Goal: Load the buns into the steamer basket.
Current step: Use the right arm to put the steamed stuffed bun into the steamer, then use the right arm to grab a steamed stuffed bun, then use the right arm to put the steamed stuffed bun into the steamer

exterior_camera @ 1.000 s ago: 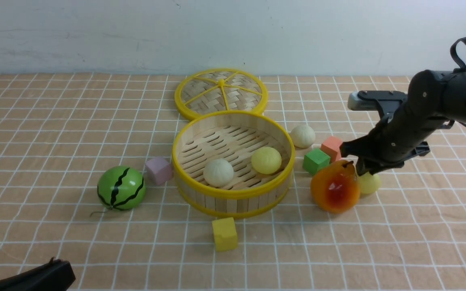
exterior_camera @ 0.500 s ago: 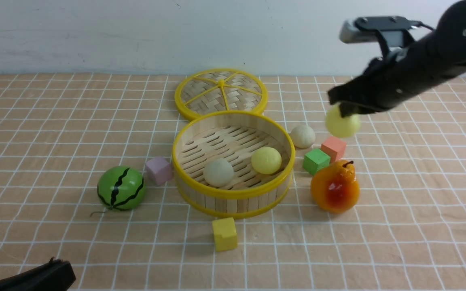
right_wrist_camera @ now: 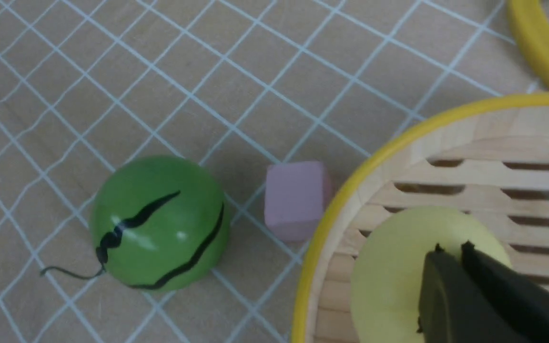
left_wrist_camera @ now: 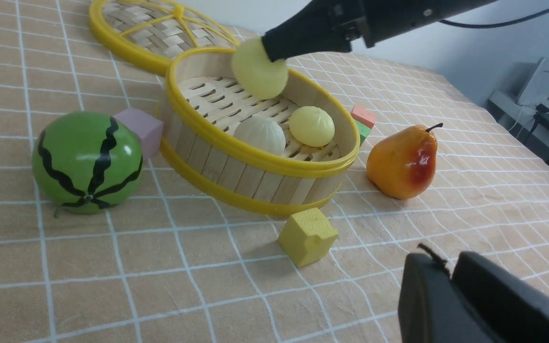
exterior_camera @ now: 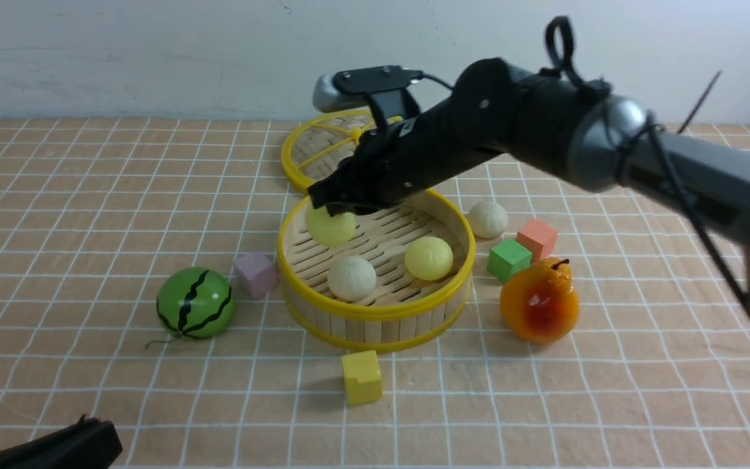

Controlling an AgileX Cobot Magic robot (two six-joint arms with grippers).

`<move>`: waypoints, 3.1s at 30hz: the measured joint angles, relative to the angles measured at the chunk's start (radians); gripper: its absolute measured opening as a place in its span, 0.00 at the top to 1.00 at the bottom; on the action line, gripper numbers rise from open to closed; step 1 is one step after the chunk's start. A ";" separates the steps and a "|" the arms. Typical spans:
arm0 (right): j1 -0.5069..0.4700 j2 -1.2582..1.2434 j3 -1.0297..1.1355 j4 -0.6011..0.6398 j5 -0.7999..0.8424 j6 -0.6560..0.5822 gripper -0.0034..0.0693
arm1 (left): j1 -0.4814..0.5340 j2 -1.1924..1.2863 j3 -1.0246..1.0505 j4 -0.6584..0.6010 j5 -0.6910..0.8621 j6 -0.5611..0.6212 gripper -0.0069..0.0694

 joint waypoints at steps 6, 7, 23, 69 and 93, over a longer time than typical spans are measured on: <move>0.006 0.112 -0.110 -0.039 -0.012 -0.001 0.91 | 0.000 0.000 0.000 0.000 0.000 0.000 0.81; 0.006 0.138 -0.118 -0.060 -0.023 -0.001 0.87 | 0.000 0.000 0.000 0.000 0.000 0.000 0.81; -0.064 -0.027 -0.129 -0.234 0.143 0.018 0.25 | 0.000 0.000 0.000 0.000 0.000 0.000 0.79; -0.326 0.194 -0.129 -0.240 0.022 0.156 0.94 | 0.000 0.000 0.000 0.000 0.000 0.000 0.77; -0.200 0.114 -0.129 0.144 0.167 -0.050 0.90 | 0.000 0.000 0.000 0.000 0.000 0.000 0.76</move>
